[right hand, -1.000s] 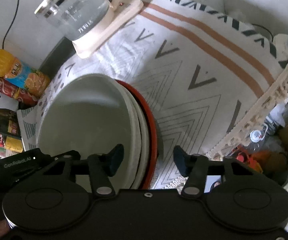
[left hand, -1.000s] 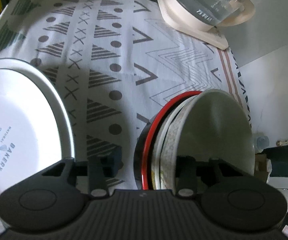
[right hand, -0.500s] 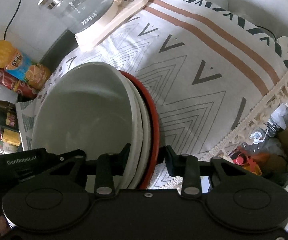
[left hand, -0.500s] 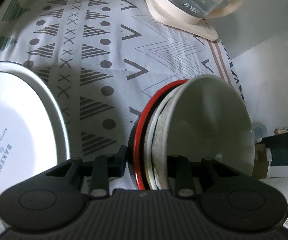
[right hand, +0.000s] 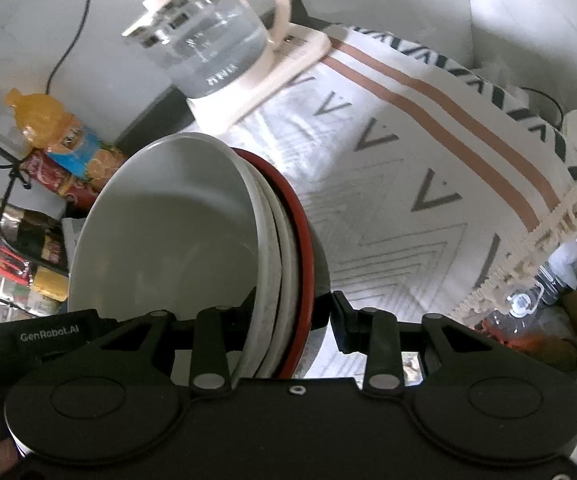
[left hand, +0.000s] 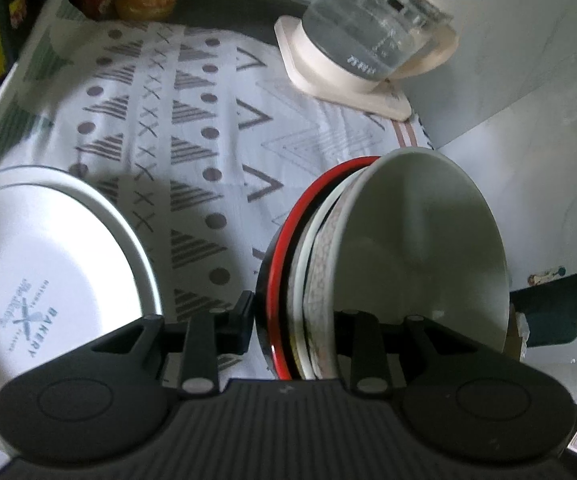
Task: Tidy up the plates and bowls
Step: 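Carry the bowl stack with both grippers and lower it onto the plates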
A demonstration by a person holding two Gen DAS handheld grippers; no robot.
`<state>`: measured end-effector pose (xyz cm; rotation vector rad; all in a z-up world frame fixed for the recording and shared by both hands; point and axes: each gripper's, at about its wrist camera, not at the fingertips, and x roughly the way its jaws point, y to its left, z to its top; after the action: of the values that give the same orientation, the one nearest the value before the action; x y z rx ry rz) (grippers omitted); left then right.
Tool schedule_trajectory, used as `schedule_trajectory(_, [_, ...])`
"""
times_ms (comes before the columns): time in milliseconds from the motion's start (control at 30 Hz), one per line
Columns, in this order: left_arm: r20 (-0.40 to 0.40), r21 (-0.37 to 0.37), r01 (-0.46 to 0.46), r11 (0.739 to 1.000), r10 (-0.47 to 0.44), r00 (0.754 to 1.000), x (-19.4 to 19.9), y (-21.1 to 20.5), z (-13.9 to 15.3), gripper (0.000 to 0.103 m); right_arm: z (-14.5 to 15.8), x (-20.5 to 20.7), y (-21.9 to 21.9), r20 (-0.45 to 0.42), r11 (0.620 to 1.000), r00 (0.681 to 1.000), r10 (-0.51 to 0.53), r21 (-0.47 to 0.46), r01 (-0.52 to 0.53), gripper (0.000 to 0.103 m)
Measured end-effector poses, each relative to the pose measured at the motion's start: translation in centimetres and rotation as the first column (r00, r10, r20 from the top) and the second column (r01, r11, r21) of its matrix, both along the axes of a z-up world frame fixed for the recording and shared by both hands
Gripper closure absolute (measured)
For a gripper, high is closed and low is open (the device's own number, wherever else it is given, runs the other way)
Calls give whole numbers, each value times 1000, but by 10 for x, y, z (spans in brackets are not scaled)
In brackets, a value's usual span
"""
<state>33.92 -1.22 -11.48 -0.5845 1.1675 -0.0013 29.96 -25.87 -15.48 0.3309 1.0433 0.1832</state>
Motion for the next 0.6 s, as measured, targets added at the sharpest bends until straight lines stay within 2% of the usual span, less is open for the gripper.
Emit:
schedule_trajectory(267, [18, 14, -44, 999, 44, 999, -10, 15, 15, 75, 17, 3, 17, 27, 999, 999, 46, 3, -46, 69])
schedule_trajectory(600, [38, 26, -149, 989, 148, 988, -36, 48, 30, 75, 28, 1, 49, 43, 990, 989, 143, -8, -142, 68])
